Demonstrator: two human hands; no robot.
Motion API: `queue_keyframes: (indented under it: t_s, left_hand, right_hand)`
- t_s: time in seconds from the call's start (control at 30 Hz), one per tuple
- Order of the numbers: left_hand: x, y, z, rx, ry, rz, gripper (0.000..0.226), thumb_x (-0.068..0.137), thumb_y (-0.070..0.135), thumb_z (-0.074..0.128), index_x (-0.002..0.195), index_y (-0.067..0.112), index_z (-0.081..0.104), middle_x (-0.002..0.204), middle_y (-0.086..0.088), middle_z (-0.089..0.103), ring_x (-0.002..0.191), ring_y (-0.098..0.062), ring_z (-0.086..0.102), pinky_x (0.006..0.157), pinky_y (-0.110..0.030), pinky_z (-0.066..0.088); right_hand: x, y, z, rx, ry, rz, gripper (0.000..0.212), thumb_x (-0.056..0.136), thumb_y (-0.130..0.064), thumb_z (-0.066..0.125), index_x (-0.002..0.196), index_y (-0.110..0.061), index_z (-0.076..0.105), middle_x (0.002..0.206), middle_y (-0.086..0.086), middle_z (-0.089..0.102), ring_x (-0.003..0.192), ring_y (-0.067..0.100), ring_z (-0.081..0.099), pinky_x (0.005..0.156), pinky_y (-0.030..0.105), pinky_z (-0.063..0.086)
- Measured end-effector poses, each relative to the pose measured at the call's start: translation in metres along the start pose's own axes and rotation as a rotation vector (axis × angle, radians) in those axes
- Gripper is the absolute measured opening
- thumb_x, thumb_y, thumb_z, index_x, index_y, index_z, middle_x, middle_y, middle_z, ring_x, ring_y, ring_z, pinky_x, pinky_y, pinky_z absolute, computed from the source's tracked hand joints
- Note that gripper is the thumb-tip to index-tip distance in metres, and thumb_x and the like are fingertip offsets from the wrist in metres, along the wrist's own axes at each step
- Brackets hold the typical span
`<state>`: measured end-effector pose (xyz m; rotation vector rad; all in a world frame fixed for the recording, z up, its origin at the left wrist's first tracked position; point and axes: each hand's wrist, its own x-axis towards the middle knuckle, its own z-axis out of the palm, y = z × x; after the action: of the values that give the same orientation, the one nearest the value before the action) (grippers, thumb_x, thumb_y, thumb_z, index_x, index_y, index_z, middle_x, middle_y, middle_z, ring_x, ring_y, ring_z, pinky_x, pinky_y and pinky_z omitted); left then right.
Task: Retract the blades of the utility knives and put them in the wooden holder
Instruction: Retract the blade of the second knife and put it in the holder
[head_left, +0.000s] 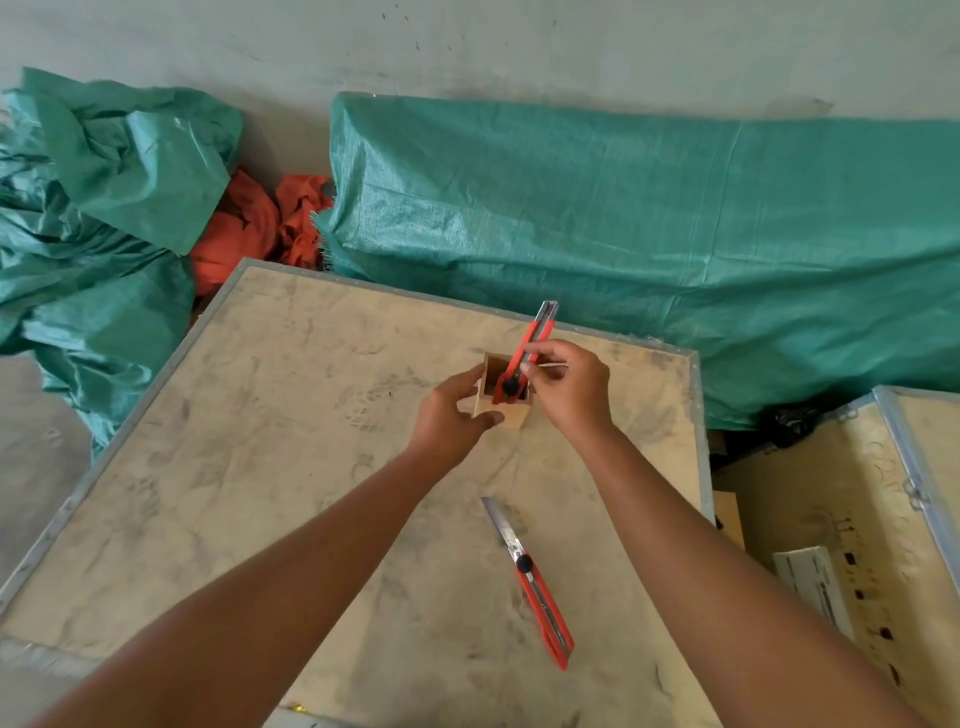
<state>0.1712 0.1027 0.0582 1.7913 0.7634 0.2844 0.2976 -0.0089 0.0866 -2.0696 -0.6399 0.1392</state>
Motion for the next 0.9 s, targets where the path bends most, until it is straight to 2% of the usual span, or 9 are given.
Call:
queue_keyframes:
  t_s: [0.1, 0.17, 0.33, 0.5, 0.73, 0.9]
  left_hand:
    - [0.028, -0.004, 0.007, 0.068, 0.01, -0.048, 0.078, 0.079, 0.016, 0.08, 0.147, 0.019, 0.042, 0.149, -0.004, 0.049, 0.136, -0.02, 0.046, 0.109, -0.039, 0.045]
    - [0.041, -0.01, 0.012, 0.1, -0.019, -0.091, 0.079, 0.08, 0.018, 0.079, 0.148, 0.016, 0.039, 0.15, -0.007, 0.048, 0.14, -0.023, 0.043, 0.113, -0.042, 0.04]
    - [0.059, -0.032, 0.02, 0.113, -0.033, -0.123, 0.06, 0.082, 0.013, 0.076, 0.137, 0.009, 0.054, 0.133, -0.006, 0.065, 0.119, -0.019, 0.062, 0.094, -0.028, 0.047]
    - [0.064, -0.044, 0.022, 0.132, -0.023, -0.119, 0.05, 0.083, 0.016, 0.075, 0.131, 0.016, 0.062, 0.121, -0.001, 0.071, 0.107, -0.013, 0.066, 0.084, -0.025, 0.049]
    - [0.062, -0.041, 0.026, 0.167, -0.016, -0.071, 0.048, 0.086, 0.012, 0.07, 0.132, 0.017, 0.061, 0.125, -0.003, 0.068, 0.105, -0.018, 0.065, 0.086, -0.032, 0.053]
    - [0.059, -0.035, 0.021, 0.142, -0.006, -0.107, 0.053, 0.087, 0.016, 0.072, 0.137, 0.014, 0.056, 0.131, -0.004, 0.065, 0.11, -0.017, 0.064, 0.086, -0.031, 0.054]
  right_hand:
    - [0.016, 0.015, 0.017, -0.062, 0.038, -0.042, 0.021, 0.084, -0.003, 0.078, 0.102, -0.014, 0.081, 0.1, 0.005, 0.08, 0.085, 0.018, 0.075, 0.085, 0.039, 0.063]
    - [0.022, 0.023, 0.028, -0.107, 0.033, -0.056, 0.022, 0.083, -0.002, 0.078, 0.102, -0.013, 0.081, 0.101, 0.007, 0.08, 0.087, 0.022, 0.075, 0.086, 0.041, 0.062]
    - [0.027, 0.032, 0.045, -0.184, -0.059, -0.067, 0.025, 0.086, -0.001, 0.075, 0.109, -0.011, 0.08, 0.104, 0.011, 0.078, 0.092, 0.025, 0.074, 0.09, 0.037, 0.06]
    - [0.028, 0.034, 0.051, -0.228, -0.087, -0.094, 0.025, 0.088, 0.002, 0.072, 0.11, -0.009, 0.08, 0.103, 0.013, 0.079, 0.095, 0.027, 0.074, 0.093, 0.035, 0.059]
    - [0.022, 0.037, 0.048, -0.178, -0.081, -0.025, 0.031, 0.09, 0.008, 0.064, 0.115, -0.005, 0.077, 0.112, 0.014, 0.078, 0.103, 0.026, 0.074, 0.096, 0.018, 0.047]
    - [0.005, 0.038, 0.034, -0.114, -0.045, -0.055, 0.032, 0.088, 0.01, 0.067, 0.114, -0.005, 0.077, 0.109, 0.014, 0.078, 0.098, 0.022, 0.075, 0.091, 0.018, 0.05]
